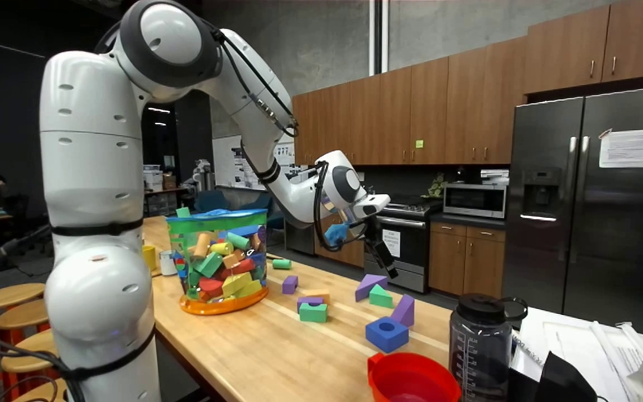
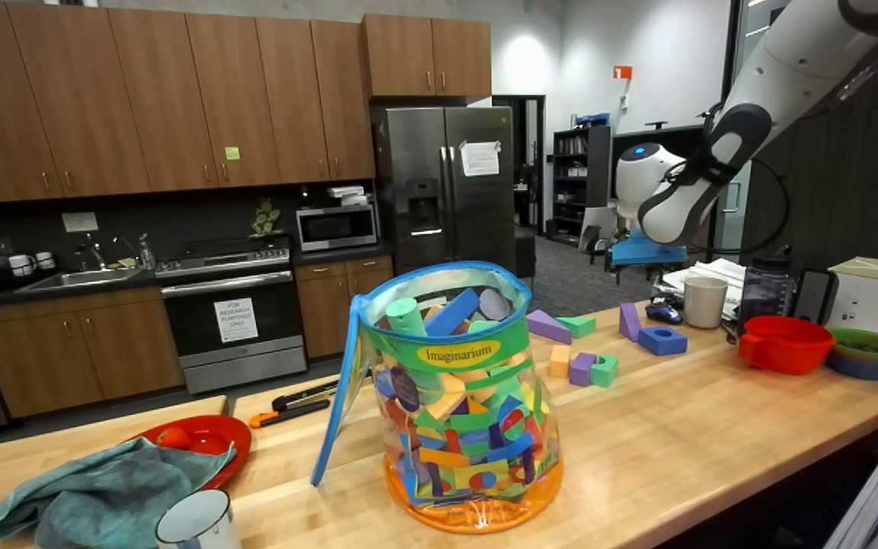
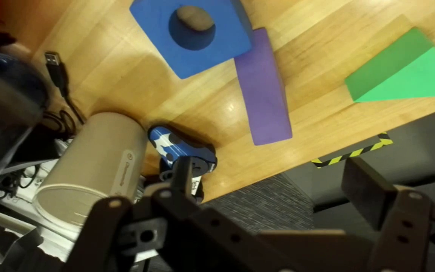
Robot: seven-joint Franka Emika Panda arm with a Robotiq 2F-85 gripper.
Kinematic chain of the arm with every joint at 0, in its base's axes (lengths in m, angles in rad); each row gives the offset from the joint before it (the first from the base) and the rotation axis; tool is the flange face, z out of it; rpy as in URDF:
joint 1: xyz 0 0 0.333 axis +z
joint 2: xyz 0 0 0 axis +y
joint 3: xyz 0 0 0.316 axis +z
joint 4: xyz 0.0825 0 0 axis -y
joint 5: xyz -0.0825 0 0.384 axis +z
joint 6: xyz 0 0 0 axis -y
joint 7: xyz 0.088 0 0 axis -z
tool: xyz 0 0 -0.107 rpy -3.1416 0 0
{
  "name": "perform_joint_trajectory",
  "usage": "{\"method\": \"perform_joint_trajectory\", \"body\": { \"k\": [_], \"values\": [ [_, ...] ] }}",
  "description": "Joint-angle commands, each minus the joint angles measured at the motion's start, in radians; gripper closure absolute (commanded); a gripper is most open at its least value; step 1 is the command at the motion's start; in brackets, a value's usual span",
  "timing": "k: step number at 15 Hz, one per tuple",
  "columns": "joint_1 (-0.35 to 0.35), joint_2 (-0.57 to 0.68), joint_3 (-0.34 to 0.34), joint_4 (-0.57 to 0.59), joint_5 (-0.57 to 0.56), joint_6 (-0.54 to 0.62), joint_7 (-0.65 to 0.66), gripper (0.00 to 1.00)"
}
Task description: Put the purple block to the right into the bag
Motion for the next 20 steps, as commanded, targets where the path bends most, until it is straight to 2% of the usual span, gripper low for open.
{"method": "perform_joint_trajectory", "body": {
  "k": [1,5,14,20],
  "values": [
    [0.102,0.066,-0.119,0.062,-0.034,-0.051,0.048,0.0],
    [0.171,0.12,-0.178,0.082,0.004,-0.054,0.036,0.0],
    [0.252,0.219,-0.268,0.138,0.068,0.12,0.035,0.0],
    [0.291,0.256,-0.328,0.178,0.097,0.108,0.021,0.0]
  ]
}}
